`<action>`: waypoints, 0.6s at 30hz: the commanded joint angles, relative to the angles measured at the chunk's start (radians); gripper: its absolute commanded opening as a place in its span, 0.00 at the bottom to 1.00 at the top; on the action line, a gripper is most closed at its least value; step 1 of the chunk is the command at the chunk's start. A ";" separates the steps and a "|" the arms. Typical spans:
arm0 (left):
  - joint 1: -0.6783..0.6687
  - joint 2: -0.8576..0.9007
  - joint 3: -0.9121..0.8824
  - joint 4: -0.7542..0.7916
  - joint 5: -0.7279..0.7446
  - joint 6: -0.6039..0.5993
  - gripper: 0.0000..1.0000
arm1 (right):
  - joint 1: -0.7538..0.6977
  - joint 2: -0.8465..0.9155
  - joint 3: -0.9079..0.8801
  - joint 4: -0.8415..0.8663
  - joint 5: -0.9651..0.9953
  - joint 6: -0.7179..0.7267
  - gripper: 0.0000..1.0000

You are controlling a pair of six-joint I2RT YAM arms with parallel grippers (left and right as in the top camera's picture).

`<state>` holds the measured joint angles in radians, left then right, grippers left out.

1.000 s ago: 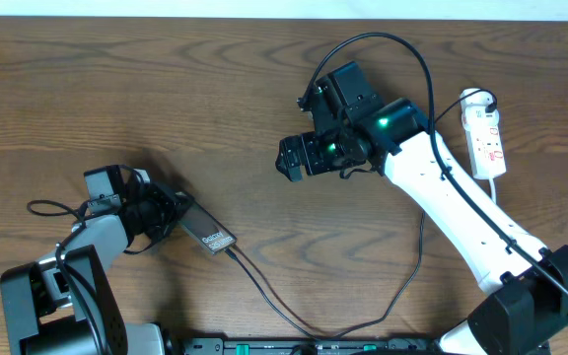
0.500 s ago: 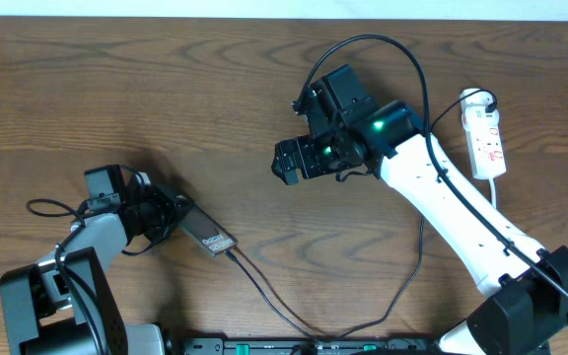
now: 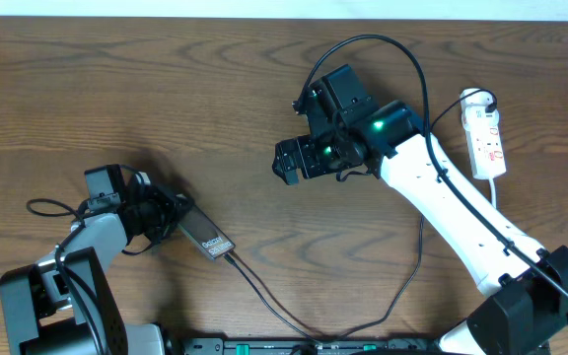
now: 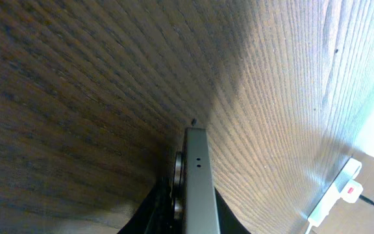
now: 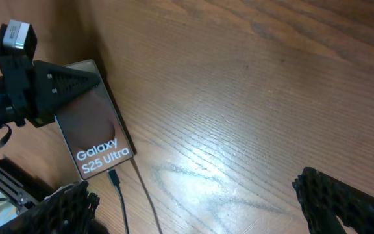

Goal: Plug charger to phone and switch on socket
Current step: 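Lower the phone with the left gripper and lay it flat on the table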

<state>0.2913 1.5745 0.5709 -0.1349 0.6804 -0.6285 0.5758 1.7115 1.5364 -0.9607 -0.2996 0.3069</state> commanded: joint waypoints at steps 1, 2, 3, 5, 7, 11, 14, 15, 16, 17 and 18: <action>-0.001 0.011 -0.006 -0.022 -0.071 -0.004 0.17 | 0.008 -0.016 0.009 -0.002 0.006 0.010 0.99; -0.001 0.011 -0.006 -0.022 -0.071 -0.004 0.22 | 0.008 -0.016 0.009 -0.001 0.006 0.010 0.99; -0.001 0.011 -0.006 -0.022 -0.071 -0.004 0.22 | 0.008 -0.016 0.009 -0.001 0.006 0.010 0.99; -0.001 0.011 -0.006 -0.023 -0.071 -0.004 0.22 | 0.008 -0.016 0.009 -0.002 0.006 0.010 0.99; -0.001 0.011 -0.006 -0.027 -0.071 -0.003 0.25 | 0.008 -0.016 0.009 -0.002 0.006 0.010 0.99; -0.001 0.011 -0.006 -0.031 -0.072 -0.003 0.27 | 0.008 -0.016 0.009 -0.002 0.006 0.010 0.99; -0.001 0.011 -0.006 -0.032 -0.072 -0.003 0.27 | 0.008 -0.016 0.009 -0.002 0.006 0.009 0.99; -0.001 0.011 -0.006 -0.033 -0.072 -0.003 0.28 | 0.008 -0.016 0.009 -0.002 0.006 0.009 0.99; -0.001 0.011 -0.006 -0.034 -0.072 -0.003 0.28 | 0.008 -0.016 0.009 -0.003 0.006 0.009 0.99; -0.001 0.011 -0.006 -0.034 -0.072 -0.003 0.28 | 0.008 -0.016 0.009 -0.003 0.006 0.009 0.99; -0.001 0.011 -0.006 -0.034 -0.072 -0.003 0.28 | 0.008 -0.016 0.009 -0.003 0.006 0.009 0.99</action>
<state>0.2913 1.5688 0.5785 -0.1448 0.6895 -0.6312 0.5758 1.7115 1.5364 -0.9611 -0.2981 0.3069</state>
